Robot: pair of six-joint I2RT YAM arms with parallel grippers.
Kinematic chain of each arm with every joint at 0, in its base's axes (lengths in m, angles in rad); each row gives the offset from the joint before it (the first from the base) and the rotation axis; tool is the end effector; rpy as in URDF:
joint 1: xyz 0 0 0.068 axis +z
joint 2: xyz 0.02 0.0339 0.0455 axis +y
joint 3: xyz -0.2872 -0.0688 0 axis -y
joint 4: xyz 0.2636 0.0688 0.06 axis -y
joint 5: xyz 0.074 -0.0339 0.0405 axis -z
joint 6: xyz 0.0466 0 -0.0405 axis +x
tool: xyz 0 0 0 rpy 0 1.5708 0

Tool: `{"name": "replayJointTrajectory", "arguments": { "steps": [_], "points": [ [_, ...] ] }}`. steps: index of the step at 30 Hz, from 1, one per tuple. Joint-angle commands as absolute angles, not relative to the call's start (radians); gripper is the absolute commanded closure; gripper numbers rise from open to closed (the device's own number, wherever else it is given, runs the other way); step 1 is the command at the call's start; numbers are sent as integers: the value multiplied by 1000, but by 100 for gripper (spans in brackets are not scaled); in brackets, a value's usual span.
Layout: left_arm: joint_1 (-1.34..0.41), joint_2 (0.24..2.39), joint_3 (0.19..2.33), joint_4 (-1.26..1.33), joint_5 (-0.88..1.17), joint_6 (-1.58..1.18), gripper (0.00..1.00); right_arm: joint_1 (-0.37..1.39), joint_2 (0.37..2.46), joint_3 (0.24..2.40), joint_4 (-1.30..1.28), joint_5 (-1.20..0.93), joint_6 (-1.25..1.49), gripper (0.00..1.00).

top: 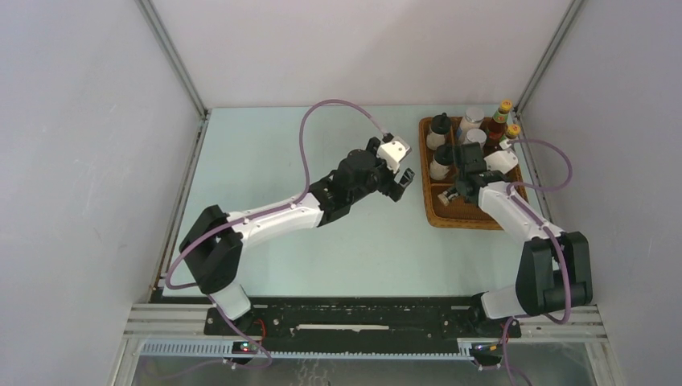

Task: Organize the condiment bottles
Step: Pick up the bottle from the storage box.

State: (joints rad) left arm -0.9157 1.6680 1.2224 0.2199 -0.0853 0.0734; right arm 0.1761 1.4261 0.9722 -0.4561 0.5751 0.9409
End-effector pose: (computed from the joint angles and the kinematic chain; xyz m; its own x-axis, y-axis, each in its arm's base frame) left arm 0.2645 -0.3377 0.3129 -0.0817 0.2263 -0.9706 0.7475 0.6580 0.0905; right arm 0.3108 0.0296 0.2467 -0.3111 0.6334 -0.7085 0.7351 0.6329 0.2430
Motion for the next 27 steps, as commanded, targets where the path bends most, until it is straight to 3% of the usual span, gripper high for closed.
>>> {"name": "replayJointTrajectory", "arguments": {
  "steps": [1, 16, 27],
  "points": [
    [-911, 1616, 1181, 221, -38, 42, 11, 194, 1385, 937, -388, 643, 888, 100],
    [-911, 1653, 1164, 225, 83, 9, 11, 296, 1295, 777, -128, 823, 746, 100],
    [-907, 1664, 1133, 242, 90, 9, 11, 352, 1301, 670, 205, 903, 570, 100]
  ]
}}
